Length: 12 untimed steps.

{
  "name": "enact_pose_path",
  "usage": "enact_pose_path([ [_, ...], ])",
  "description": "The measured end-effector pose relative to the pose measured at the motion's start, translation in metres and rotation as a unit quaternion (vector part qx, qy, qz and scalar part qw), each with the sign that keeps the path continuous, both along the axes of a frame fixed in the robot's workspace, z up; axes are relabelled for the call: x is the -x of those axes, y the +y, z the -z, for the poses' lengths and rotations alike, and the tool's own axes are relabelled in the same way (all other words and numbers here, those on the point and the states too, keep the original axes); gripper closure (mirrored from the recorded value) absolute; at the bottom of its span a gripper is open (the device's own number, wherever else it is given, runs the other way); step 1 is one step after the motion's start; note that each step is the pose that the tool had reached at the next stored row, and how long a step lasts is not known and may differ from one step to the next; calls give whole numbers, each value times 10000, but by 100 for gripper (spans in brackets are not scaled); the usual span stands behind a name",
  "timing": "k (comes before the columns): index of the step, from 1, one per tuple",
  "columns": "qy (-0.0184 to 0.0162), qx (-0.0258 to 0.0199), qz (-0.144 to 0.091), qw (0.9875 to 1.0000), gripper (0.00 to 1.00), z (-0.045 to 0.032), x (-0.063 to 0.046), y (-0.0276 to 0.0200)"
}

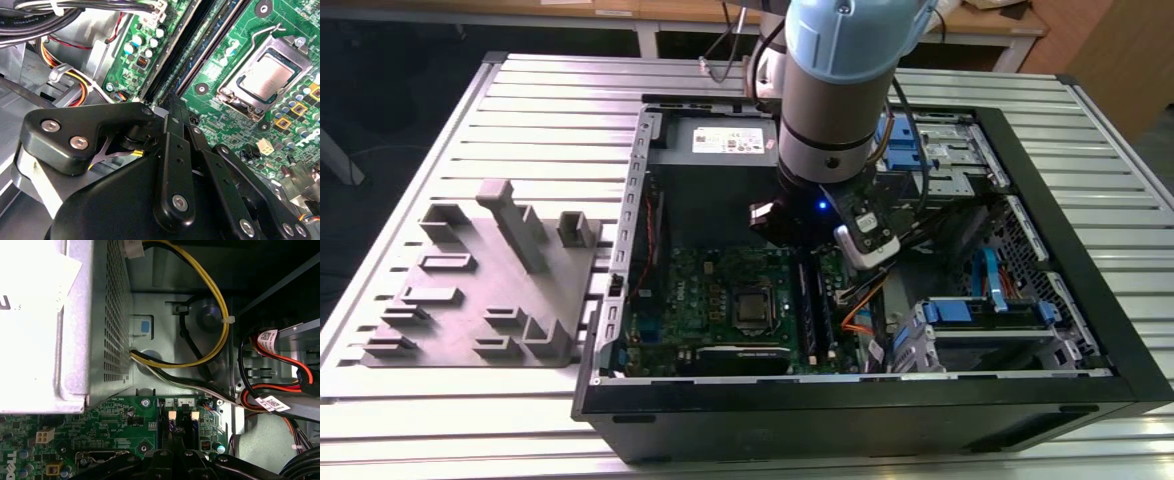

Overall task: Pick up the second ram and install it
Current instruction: 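Press down the second ram until it locks into place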

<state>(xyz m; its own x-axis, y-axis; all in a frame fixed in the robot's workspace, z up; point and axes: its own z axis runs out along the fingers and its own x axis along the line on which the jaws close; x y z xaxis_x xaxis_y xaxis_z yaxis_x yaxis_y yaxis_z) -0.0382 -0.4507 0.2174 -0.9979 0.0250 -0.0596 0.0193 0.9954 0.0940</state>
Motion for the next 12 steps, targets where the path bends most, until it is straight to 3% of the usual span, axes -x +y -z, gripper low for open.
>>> enact_pose_path([
  [12,0,0,0,10000,93,4,0,0],
])
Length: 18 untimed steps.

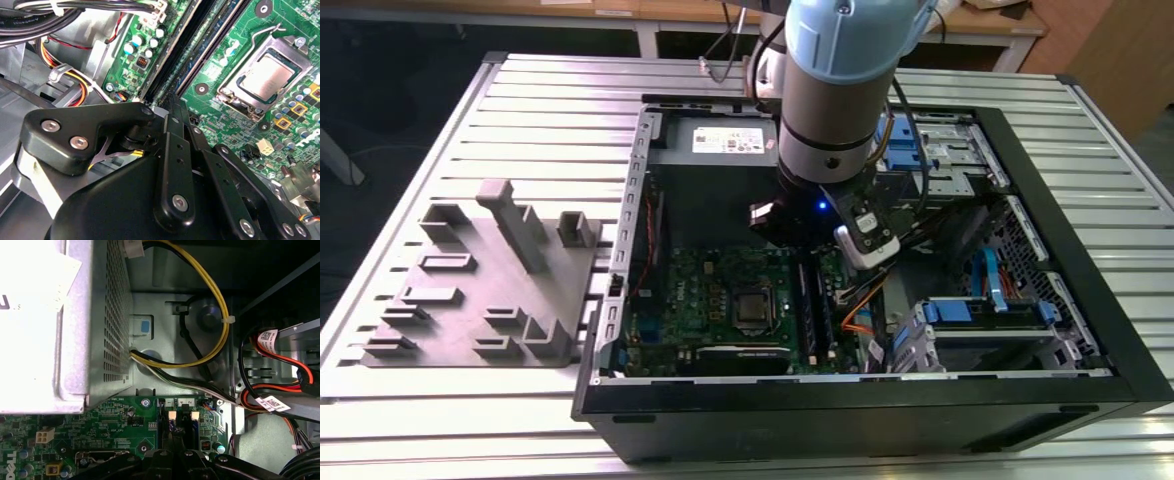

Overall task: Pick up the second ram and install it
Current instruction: 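Press down the second ram until it locks into place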

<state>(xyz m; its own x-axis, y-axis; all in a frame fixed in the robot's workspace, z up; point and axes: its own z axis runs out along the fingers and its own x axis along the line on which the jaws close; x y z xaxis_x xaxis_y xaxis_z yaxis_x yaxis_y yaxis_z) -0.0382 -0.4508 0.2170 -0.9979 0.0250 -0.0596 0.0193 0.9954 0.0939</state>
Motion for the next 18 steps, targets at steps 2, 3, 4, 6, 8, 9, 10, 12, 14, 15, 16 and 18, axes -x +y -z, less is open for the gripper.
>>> enact_pose_path([
  [2,0,0,0,10000,93,0,0,0],
  [3,0,0,0,10000,93,2,0,0],
  [4,0,0,0,10000,93,4,0,0],
  [6,0,1,0,10000,93,4,0,0],
  [8,-2,-5,0,10000,93,-12,0,1],
  [9,-4,-10,0,10000,93,-38,-1,3],
  [10,-1,-3,0,10000,93,-84,0,1],
  [12,-1,-2,0,10000,93,-154,0,0],
  [14,0,-1,0,10000,93,-215,0,0],
  [15,0,0,0,10000,93,-222,0,0],
  [16,0,-1,0,10000,93,-222,0,1],
  [18,0,0,0,10000,93,-222,0,-4],
])
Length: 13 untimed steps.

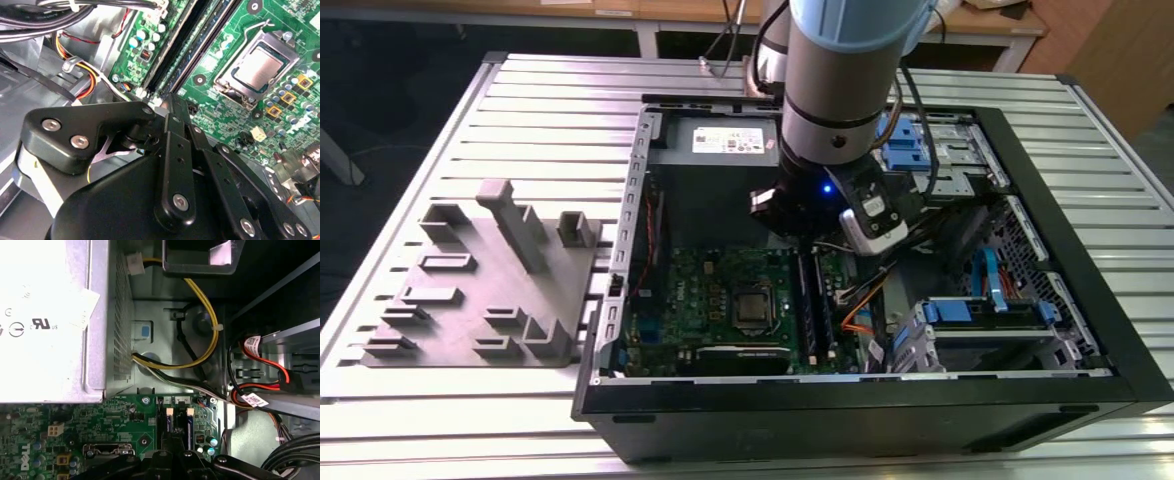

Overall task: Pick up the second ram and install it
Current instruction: 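Press down the second ram until it locks into place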

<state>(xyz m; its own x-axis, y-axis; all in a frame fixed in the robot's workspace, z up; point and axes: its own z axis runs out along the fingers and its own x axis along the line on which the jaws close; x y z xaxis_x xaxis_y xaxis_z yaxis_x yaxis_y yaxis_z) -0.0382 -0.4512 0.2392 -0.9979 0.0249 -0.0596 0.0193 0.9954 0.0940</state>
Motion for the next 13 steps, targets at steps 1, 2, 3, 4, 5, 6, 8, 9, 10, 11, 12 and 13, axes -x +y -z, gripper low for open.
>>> enact_pose_path([
  [1,0,1,0,10000,93,0,0,-7],
  [2,0,1,0,10000,93,0,0,-18],
  [3,0,1,0,10000,93,0,0,-32],
  [4,0,2,0,10000,93,0,0,-48],
  [5,0,2,0,10000,93,0,0,-67],
  [6,0,2,0,10000,93,0,0,-87],
  [8,0,2,0,10000,93,0,0,-133],
  [9,0,2,0,10000,93,0,0,-155],
  [10,0,3,0,10000,93,0,0,-175],
  [11,0,2,0,10000,93,0,0,-194],
  [12,0,2,0,10000,93,0,0,-213],
  [13,0,3,0,10000,93,0,0,-232],
])
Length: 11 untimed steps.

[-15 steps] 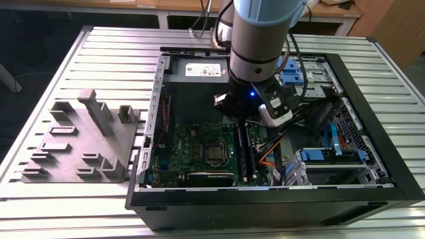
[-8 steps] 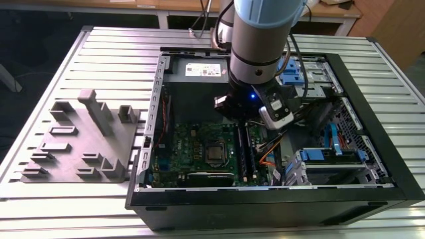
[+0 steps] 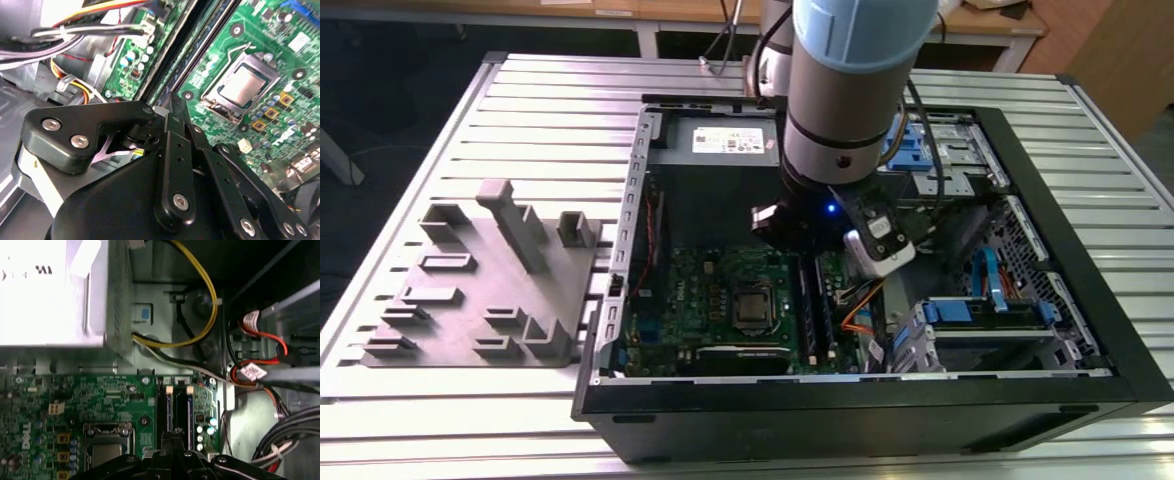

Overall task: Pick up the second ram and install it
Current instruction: 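Press down the second ram until it locks into place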

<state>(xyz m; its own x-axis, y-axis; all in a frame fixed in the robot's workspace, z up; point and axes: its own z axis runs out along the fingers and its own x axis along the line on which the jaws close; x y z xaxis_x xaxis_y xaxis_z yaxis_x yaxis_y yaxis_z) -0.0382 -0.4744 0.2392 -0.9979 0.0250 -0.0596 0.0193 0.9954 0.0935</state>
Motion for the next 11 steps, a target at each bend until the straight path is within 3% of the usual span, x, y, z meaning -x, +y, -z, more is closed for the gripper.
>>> enact_pose_path([
  [5,0,6,20,10000,93,1,0,-75],
  [11,0,11,150,9999,93,8,0,-114],
])
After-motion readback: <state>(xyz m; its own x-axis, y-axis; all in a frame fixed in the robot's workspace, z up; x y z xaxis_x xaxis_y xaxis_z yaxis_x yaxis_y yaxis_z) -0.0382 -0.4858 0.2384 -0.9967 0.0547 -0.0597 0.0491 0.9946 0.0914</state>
